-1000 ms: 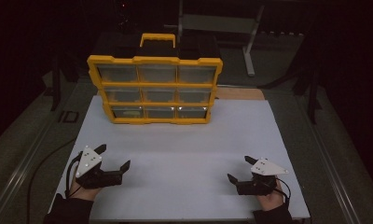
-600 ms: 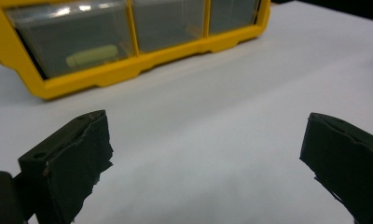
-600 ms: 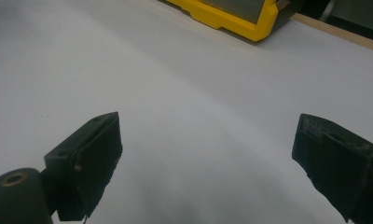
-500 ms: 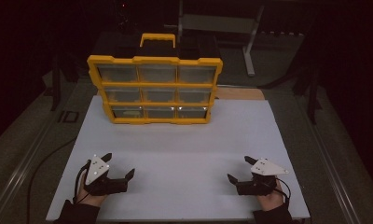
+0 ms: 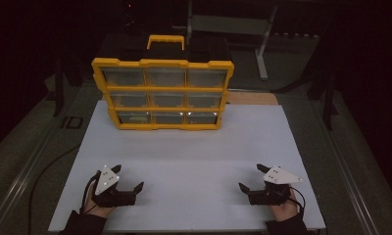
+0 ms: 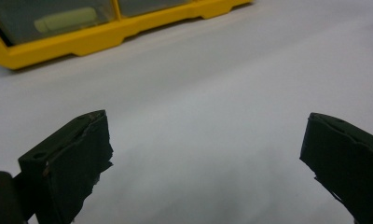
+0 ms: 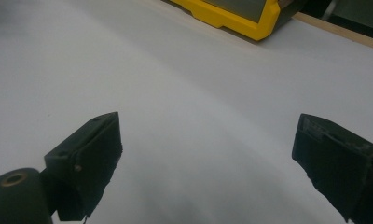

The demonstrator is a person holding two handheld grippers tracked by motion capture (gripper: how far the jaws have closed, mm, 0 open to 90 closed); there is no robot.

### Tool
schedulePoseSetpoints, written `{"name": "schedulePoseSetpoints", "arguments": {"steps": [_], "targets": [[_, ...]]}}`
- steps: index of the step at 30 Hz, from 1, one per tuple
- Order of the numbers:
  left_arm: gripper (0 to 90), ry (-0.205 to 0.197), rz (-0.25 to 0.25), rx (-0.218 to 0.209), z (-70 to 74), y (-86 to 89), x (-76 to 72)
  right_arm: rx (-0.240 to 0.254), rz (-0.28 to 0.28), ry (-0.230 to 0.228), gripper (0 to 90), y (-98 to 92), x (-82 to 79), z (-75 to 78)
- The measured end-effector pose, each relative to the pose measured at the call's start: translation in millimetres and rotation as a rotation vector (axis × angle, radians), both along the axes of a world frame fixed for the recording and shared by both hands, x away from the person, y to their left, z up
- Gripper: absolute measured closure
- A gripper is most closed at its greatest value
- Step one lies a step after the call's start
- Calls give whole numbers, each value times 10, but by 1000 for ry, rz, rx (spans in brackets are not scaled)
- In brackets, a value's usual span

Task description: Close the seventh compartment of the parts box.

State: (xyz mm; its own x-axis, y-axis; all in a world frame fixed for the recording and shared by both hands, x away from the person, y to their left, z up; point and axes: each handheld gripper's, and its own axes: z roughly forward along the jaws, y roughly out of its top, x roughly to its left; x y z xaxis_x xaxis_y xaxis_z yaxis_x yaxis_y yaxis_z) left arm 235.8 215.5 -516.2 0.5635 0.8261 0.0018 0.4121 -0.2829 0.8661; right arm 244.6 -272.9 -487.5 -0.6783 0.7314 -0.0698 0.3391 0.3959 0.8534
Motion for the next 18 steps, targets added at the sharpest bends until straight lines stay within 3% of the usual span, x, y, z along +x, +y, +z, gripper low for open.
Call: {"name": "schedulePoseSetpoints", "arguments": {"steps": [4, 8, 18], "targets": [[18, 17, -6, 1, -44, 4, 25, 2, 2, 1, 83, 3, 2, -3], [18, 6, 1, 5, -43, 0, 39, -3, 6, 1, 84, 5, 4, -6], [29, -7, 83, 17, 2, -23, 98, -7, 11, -2, 84, 25, 4, -9]]}}
